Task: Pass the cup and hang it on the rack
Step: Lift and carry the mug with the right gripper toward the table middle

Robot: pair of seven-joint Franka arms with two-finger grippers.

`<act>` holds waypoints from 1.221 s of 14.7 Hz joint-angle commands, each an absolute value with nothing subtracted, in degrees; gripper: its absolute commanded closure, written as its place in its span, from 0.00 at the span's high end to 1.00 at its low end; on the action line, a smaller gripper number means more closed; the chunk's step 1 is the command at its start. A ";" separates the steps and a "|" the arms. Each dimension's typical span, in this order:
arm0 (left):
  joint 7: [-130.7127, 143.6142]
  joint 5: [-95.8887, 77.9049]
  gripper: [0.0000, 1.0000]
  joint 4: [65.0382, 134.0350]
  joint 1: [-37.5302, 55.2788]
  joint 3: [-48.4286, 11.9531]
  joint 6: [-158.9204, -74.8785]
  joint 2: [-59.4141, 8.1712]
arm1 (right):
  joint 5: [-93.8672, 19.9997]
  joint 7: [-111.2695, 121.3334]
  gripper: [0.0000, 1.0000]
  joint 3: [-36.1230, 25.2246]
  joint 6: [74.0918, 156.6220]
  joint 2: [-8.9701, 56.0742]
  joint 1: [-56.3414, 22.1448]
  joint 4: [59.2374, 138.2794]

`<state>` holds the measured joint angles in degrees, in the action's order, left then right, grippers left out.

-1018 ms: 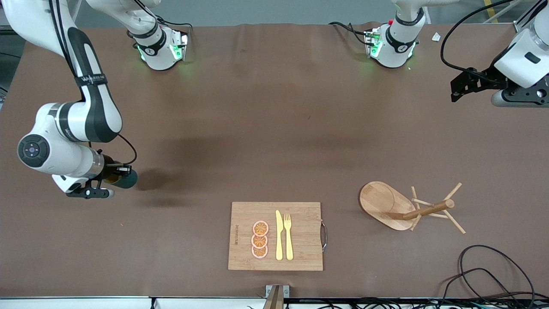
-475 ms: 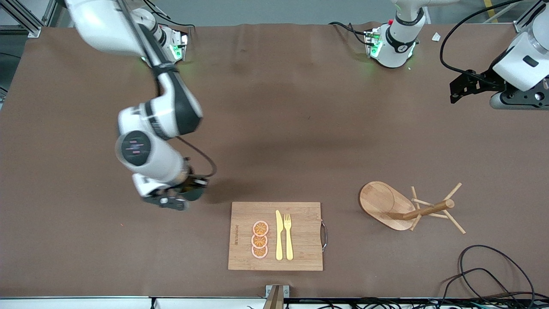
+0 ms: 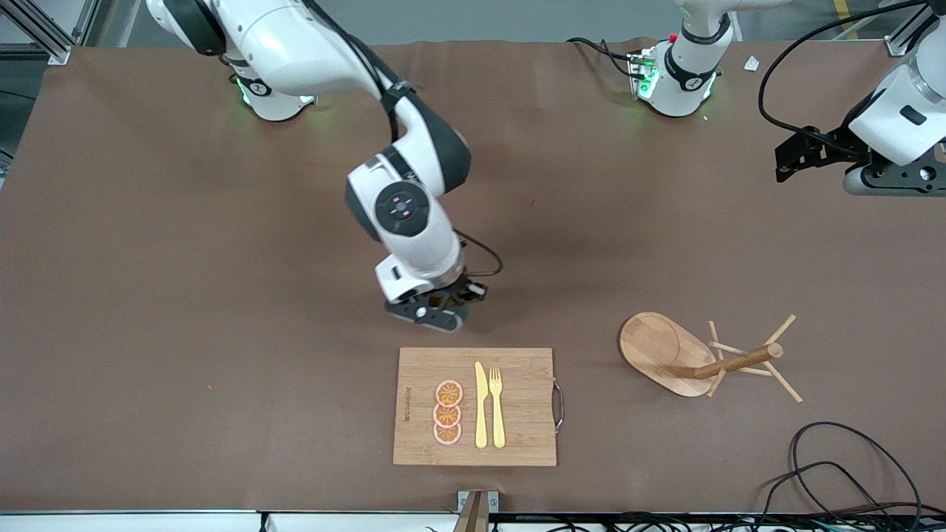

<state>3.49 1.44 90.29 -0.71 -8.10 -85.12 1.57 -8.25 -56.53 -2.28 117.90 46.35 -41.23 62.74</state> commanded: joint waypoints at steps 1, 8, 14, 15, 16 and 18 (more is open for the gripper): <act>3.08 1.93 1.00 90.00 -1.23 -8.35 -85.52 1.14 | -9.67 -61.94 0.00 -0.45 122.49 50.00 -43.41 60.21; 3.51 1.32 1.00 88.07 -1.23 -8.35 -85.52 -2.02 | -9.41 -68.55 0.01 0.26 124.28 54.75 -48.34 58.19; 3.96 1.49 1.00 84.55 -0.44 -8.44 -85.96 -4.66 | -9.40 -69.52 0.15 0.18 123.66 55.28 -48.16 57.83; 3.96 1.49 1.00 84.55 -0.53 -8.44 -85.96 -4.75 | -9.40 -69.52 0.19 0.26 123.14 55.02 -47.90 57.83; 3.96 1.41 1.00 84.64 -0.53 -8.44 -85.96 -4.83 | -9.49 -69.61 0.32 0.35 122.53 54.76 -47.55 57.83; 4.04 1.32 1.00 84.55 -0.44 -8.44 -85.96 -5.27 | -9.49 -69.52 0.82 0.26 120.16 53.18 -46.76 57.83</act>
<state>3.54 1.44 85.97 -0.59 -8.32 -86.51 -4.42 -8.40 -69.11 0.12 123.12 54.45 -47.86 58.76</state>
